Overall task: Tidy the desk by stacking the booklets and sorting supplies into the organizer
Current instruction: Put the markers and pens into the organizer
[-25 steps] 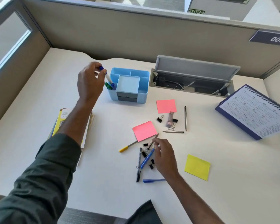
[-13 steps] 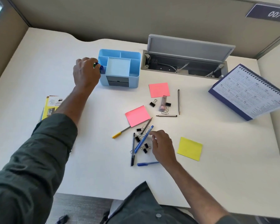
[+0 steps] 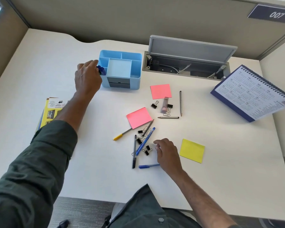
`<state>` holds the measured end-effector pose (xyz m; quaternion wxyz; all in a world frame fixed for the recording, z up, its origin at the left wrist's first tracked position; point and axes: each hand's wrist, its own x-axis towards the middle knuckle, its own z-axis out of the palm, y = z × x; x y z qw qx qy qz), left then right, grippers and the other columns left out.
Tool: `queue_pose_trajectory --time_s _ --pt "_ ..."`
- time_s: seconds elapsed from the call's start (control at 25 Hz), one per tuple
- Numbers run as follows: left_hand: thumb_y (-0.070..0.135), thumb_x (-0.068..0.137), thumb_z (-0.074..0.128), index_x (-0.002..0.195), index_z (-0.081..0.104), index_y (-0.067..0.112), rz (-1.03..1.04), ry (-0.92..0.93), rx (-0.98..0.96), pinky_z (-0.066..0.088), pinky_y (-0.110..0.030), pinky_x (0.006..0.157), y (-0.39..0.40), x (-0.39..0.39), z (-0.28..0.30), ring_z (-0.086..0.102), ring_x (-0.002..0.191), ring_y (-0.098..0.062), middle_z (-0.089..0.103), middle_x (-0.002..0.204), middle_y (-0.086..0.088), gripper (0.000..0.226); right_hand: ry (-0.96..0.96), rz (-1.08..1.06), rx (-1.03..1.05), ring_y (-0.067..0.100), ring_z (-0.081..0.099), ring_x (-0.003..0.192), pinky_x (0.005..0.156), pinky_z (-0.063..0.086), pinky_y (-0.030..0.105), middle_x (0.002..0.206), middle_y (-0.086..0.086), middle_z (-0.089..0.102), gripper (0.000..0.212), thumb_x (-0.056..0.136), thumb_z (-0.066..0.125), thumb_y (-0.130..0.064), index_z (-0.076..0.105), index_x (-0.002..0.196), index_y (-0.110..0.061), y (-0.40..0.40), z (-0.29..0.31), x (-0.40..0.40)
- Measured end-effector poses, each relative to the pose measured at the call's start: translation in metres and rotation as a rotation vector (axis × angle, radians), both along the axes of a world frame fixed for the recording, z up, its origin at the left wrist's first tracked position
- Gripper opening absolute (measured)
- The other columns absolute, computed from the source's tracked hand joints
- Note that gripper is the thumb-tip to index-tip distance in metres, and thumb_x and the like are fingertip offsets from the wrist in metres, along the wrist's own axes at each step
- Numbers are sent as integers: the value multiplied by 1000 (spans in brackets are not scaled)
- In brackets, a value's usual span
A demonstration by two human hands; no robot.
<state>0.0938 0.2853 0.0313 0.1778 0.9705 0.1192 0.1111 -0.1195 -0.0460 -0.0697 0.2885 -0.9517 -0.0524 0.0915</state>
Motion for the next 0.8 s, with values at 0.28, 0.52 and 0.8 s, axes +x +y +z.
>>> queue_pose_trajectory --time_s 0.28,0.52,0.8 --pt "19 102 50 144 54 13 -23 -108 -129 40 -45 108 -8 -41 0 43 137 -33 52 150 -8 43 3 1 -23 18 55 98 83 43 33 107 -5 60 24 97 49 -15 63 116 -22 -3 0 -6" --pt "21 100 57 141 56 12 -12 -115 -241 37 -45 114 -26 -121 -38 45 137 -31 55 147 -9 42 -28 -11 -20 18 57 99 83 43 34 107 -5 60 23 98 51 -16 63 116 -22 -6 1 -7" --pt "21 97 64 132 63 13 -6 71 -331 47 -46 103 -49 -172 -77 55 125 -31 61 137 -6 36 -62 -30 -37 25 60 96 81 47 39 107 1 64 24 95 53 -15 66 114 -17 -17 0 4"
